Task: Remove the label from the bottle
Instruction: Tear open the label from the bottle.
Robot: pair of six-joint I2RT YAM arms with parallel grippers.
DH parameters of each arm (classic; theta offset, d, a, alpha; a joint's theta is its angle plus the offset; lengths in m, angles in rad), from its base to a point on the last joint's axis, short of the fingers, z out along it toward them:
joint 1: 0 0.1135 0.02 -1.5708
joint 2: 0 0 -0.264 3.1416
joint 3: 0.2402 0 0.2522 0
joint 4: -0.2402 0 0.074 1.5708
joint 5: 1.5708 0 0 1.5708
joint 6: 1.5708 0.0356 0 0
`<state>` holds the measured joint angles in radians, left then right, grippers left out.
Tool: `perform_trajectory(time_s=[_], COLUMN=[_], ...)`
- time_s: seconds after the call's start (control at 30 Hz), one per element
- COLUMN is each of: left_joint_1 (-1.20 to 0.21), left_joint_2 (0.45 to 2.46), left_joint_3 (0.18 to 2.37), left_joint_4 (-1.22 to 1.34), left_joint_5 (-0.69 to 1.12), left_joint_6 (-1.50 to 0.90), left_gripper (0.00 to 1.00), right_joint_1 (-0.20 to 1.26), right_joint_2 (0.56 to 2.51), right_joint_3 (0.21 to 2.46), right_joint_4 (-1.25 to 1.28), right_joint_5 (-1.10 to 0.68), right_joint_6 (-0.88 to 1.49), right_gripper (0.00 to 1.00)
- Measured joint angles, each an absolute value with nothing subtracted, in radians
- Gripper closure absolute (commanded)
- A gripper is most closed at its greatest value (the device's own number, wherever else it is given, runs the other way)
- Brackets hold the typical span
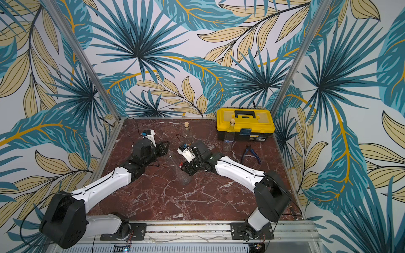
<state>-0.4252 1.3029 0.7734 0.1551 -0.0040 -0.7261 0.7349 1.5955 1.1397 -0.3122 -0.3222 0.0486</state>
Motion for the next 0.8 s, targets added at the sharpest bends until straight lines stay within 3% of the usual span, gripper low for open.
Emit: perform_trajectory(time_s=[0.27,0.8], left_joint_1=[-0.425,-0.425], left_joint_2=[1.303,1.303], left_joint_3=[0.78,0.782], left_joint_4=[0.141,0.138], left_joint_5=[-0.004,-0.004], left_joint_6=[-0.73,-0.73], left_gripper=[1.0,1.0], right_joint_1=[0.736,0.741], right_joint_2=[1.636,1.645], right_joint_3=[1.159,1.175], right_joint_4=[-0.312,-0.317], right_joint_5=[-0.322,-0.314], right_joint_6=[0.049,0.047], right_gripper=[0.73,0.9])
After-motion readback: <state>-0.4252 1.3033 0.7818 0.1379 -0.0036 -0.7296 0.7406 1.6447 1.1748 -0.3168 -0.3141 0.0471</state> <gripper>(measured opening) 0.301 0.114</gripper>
